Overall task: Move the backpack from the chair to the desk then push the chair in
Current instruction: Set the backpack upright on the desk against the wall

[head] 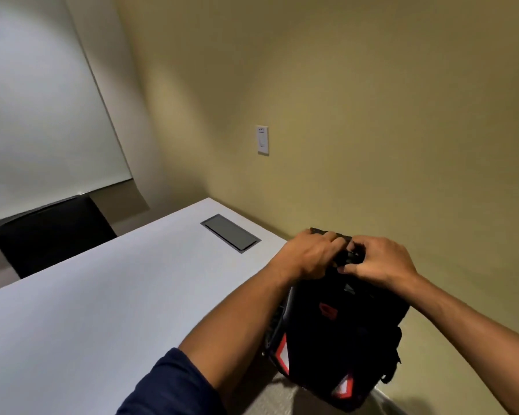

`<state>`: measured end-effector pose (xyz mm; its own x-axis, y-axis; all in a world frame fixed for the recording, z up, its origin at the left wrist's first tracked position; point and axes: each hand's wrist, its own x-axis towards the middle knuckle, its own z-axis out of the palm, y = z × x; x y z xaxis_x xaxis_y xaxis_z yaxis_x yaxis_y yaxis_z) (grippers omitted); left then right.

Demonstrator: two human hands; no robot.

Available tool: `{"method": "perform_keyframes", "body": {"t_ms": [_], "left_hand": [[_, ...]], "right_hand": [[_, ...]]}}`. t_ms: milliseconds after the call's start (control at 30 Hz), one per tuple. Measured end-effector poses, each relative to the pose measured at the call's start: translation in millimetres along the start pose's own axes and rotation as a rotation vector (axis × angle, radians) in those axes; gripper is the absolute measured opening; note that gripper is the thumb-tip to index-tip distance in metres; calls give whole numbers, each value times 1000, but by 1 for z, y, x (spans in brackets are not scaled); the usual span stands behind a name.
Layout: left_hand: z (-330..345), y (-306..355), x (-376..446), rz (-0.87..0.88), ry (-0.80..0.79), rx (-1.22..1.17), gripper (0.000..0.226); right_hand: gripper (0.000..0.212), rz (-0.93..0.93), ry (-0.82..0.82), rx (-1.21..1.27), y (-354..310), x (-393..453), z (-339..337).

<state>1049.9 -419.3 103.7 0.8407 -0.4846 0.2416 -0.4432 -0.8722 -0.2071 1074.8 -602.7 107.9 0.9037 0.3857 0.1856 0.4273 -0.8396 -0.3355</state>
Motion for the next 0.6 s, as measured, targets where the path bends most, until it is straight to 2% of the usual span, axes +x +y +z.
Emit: {"method": "perform_keyframes", "body": {"t_ms": [133, 300, 467, 600], "left_hand": [[-6, -55, 29, -2, 22, 214, 34], [-24, -122, 73, -131, -71, 403, 45], [-46, -189, 96, -169, -165, 527, 35], [-42, -238, 91, -223, -139, 509, 35]], "right_hand": [[33, 2, 93, 235, -15, 65, 8], [32, -24, 144, 400, -42, 156, 11], [35, -155, 109, 407, -72, 229, 17], [31, -344, 77, 357, -92, 277, 24]]}}
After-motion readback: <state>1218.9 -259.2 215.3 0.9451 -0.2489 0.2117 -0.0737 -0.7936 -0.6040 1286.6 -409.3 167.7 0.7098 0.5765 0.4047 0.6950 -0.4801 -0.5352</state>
